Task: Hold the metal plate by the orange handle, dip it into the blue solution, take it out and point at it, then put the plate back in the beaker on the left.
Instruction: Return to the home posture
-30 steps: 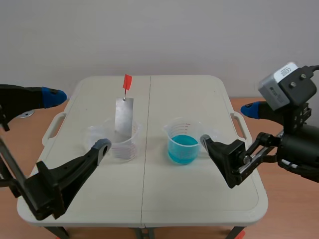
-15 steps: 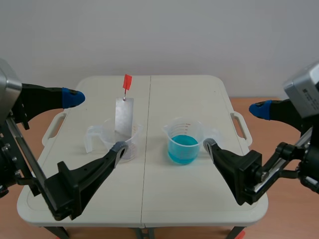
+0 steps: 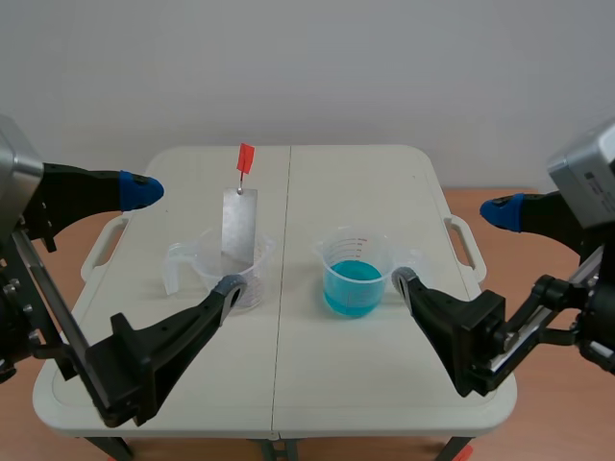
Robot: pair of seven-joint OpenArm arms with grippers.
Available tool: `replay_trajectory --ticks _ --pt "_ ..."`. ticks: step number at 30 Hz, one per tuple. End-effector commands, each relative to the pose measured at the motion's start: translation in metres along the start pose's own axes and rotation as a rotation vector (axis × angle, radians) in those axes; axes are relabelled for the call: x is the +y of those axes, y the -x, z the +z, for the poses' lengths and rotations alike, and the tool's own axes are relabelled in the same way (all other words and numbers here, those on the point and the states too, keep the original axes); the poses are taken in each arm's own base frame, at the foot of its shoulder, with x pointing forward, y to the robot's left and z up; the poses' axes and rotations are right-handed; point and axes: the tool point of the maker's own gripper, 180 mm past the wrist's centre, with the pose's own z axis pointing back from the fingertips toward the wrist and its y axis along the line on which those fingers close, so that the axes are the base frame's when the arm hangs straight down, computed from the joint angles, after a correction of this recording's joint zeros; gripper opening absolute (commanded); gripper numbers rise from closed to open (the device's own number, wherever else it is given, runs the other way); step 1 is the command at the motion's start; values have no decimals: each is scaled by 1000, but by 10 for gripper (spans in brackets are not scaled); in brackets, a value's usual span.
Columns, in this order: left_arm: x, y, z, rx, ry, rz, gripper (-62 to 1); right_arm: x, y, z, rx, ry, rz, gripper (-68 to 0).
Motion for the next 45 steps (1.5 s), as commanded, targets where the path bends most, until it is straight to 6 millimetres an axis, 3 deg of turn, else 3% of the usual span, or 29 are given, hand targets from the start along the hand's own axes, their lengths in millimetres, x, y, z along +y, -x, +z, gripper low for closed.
replay_trajectory --ticks 1,45 --pt "-1 -9 0 -28 -1 -1 14 -1 -8 1 -27 3 3 -14" --pt "-1 -4 0 -2 -1 -1 14 -1 -5 1 -11 3 8 -14"
